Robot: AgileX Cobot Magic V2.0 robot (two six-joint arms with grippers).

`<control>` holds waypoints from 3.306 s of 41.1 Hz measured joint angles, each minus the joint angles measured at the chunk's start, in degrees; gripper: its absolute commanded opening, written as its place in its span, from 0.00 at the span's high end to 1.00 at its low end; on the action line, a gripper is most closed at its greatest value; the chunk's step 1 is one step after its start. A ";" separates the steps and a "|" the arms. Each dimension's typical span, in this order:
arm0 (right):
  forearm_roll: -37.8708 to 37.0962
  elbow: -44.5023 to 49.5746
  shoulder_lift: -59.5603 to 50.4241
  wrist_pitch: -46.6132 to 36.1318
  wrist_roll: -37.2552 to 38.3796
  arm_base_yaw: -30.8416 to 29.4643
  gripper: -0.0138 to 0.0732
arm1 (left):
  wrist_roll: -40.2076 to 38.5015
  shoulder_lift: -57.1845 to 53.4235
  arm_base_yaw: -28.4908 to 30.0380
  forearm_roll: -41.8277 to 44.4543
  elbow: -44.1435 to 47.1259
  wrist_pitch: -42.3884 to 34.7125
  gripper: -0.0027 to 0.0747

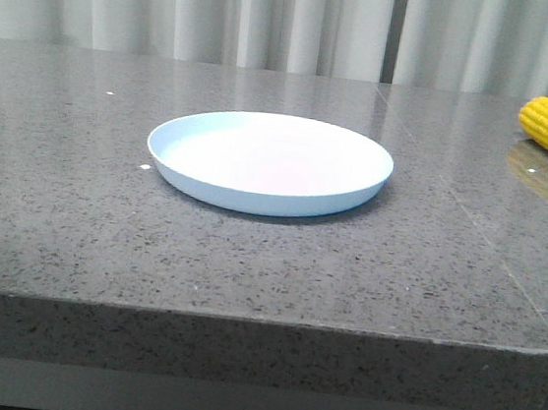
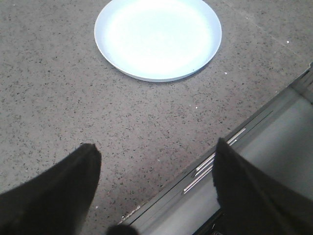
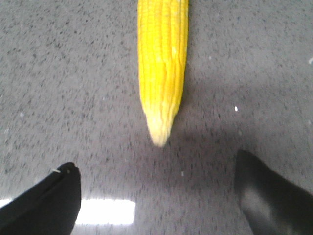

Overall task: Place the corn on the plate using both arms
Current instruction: 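Grasp the yellow corn cob with the right gripper and lift it, then carry the corn over the plate and lower it with the right gripper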

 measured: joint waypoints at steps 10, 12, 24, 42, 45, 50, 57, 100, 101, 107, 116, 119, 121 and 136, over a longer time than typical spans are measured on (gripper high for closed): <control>0.00 -9.29 12.02 0.08 -1.41 0.00 0.09 | 0.00 0.00 0.00 0.00 0.00 0.00 0.34; 0.00 -10.90 14.28 0.08 -1.45 0.00 0.09 | 0.00 0.00 0.00 0.00 0.00 0.00 0.34; -0.56 -19.04 25.90 -0.85 -1.54 0.00 0.09 | 0.00 0.00 0.00 0.00 0.00 0.00 0.34; -0.66 -20.64 31.86 -5.22 -1.54 0.00 0.46 | 0.00 0.00 0.00 0.00 0.00 0.00 0.34; -0.66 -20.64 31.86 -5.34 -1.54 0.00 0.53 | 0.00 0.00 0.00 0.00 0.00 0.00 0.34; -0.56 -20.64 31.86 -5.34 -1.54 0.00 0.52 | 0.00 0.00 0.00 0.00 0.00 0.00 0.34; 0.69 -20.64 29.74 -4.70 -1.54 0.25 0.52 | 0.00 0.00 0.00 0.00 0.00 0.00 0.34; 6.01 -7.32 14.92 -15.55 16.91 35.60 0.52 | -0.09 0.00 0.00 0.00 0.00 0.00 0.34; 6.01 -6.59 15.25 -16.72 17.92 35.73 0.52 | -0.09 0.00 0.00 0.00 0.00 0.00 0.34; 6.01 -5.25 18.43 -21.00 20.38 35.84 0.52 | -0.09 0.00 0.00 0.00 0.00 0.00 0.34; 6.01 -5.00 22.79 -22.21 21.08 35.86 0.18 | -0.09 0.00 0.00 0.00 0.00 0.00 0.34; 6.01 -5.00 22.79 -22.21 21.08 35.86 0.07 | -0.09 0.00 0.00 0.00 0.00 0.00 0.34; 6.01 -5.00 22.67 -22.09 21.08 35.86 0.09 | -0.09 0.00 0.00 0.00 0.00 0.00 0.34; -3.33 -5.00 10.36 -9.42 16.63 35.86 0.10 | -0.09 0.00 0.00 0.00 0.00 0.00 0.34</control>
